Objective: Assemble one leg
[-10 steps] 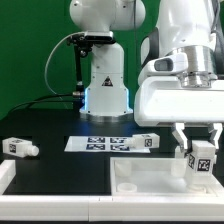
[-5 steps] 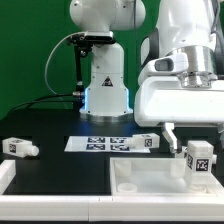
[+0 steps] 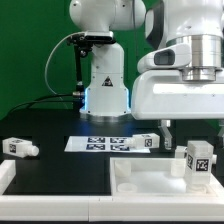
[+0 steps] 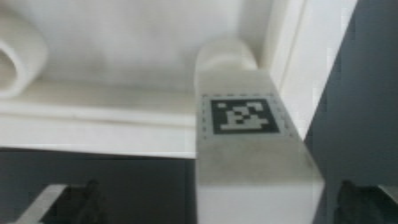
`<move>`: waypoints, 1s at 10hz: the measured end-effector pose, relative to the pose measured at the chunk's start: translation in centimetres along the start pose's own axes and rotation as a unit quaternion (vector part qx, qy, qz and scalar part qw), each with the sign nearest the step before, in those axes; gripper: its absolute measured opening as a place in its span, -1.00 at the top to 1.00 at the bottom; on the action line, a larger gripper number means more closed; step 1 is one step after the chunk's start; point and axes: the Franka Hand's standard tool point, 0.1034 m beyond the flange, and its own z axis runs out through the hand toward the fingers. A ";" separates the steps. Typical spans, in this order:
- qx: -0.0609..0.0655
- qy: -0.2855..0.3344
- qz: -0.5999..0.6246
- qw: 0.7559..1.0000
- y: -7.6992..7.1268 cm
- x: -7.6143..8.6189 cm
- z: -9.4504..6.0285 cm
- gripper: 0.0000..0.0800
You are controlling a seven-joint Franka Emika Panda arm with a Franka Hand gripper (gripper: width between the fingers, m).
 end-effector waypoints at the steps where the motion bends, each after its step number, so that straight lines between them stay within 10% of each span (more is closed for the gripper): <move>1: 0.003 -0.030 0.006 1.000 0.1 0.2 0.1 -0.62; 7: 0.004 -0.090 0.047 0.995 -0.8 -0.1 0.4 -0.59; 9: -0.002 -0.090 0.121 0.989 -0.9 -0.1 0.4 0.30; 10: -0.005 -0.090 0.150 0.985 -0.9 -0.1 0.4 0.30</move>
Offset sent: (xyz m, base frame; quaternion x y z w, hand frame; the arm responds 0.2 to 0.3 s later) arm -0.0004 0.0293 -0.0020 0.0507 -0.0505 0.0601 0.9956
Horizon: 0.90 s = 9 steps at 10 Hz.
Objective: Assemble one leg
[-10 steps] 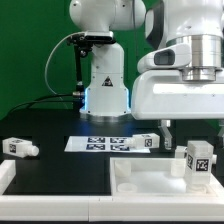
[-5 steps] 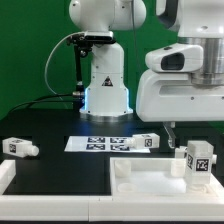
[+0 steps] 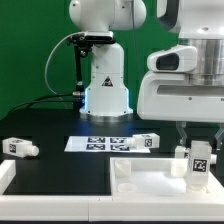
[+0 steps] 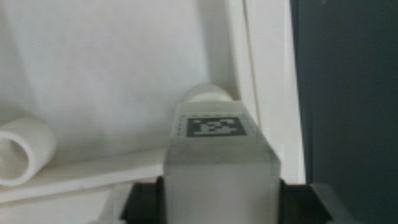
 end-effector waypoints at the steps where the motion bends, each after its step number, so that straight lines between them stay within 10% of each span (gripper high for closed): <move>1: 0.000 0.000 0.040 0.999 0.0 0.0 0.0 0.29; 5: 0.008 0.031 0.251 0.968 -0.4 -0.2 0.1 0.29; 9: 0.049 -0.002 0.525 0.850 -0.1 0.2 0.2 0.29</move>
Offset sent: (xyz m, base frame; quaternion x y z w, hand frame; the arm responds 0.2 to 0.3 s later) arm -0.0273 -0.0195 -0.0301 -0.0576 0.0703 0.2663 0.9596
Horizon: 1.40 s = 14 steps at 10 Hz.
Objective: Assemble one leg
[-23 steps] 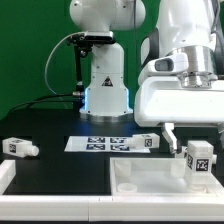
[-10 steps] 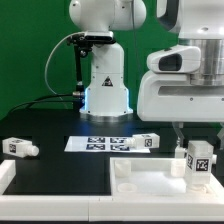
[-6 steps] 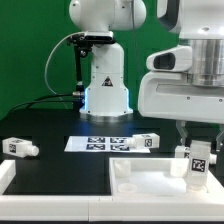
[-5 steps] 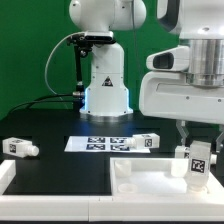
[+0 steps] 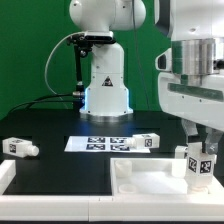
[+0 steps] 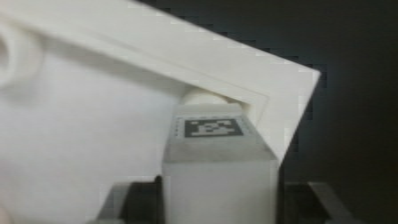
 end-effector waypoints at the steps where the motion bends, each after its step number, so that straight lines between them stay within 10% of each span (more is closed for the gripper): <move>1: 0.006 -0.010 0.039 0.999 0.0 0.2 0.0 0.29; 3: 0.005 -0.009 -0.006 1.000 0.0 0.1 0.0 0.29; 5: 0.016 0.006 -0.188 0.982 -0.3 0.1 0.2 -0.42; 9: 0.017 0.013 -0.368 0.929 -0.2 0.5 0.4 -0.61; 12: -0.003 0.035 -0.600 0.799 -0.4 -1.2 1.2 -0.62; 14: -0.006 0.032 -0.628 0.778 -0.2 -1.4 1.3 -0.62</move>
Offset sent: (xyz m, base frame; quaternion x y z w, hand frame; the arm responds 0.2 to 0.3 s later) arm 0.0045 0.0085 0.0044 -0.0345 0.0173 -0.3362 0.9410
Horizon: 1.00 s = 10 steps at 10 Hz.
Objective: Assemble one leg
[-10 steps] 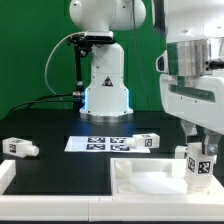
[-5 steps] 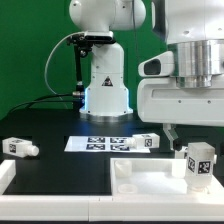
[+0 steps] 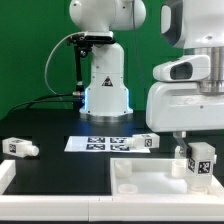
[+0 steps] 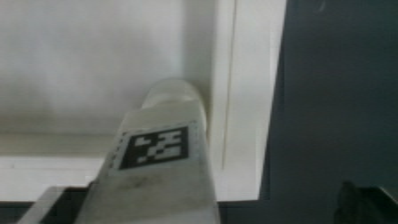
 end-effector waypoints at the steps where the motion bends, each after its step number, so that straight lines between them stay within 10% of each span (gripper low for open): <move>1: 0.000 0.000 0.012 1.000 0.0 0.0 0.0 -0.35; 4: -0.002 0.001 0.102 0.995 0.5 0.1 0.0 0.24; 7: -0.003 0.004 0.257 0.966 1.3 0.1 0.3 0.26; 10: 0.009 -0.018 0.482 0.876 1.2 -0.3 0.5 0.27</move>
Offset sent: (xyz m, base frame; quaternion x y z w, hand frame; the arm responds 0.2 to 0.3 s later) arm 0.0000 0.0000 0.0000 0.0000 0.0000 0.1938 0.9810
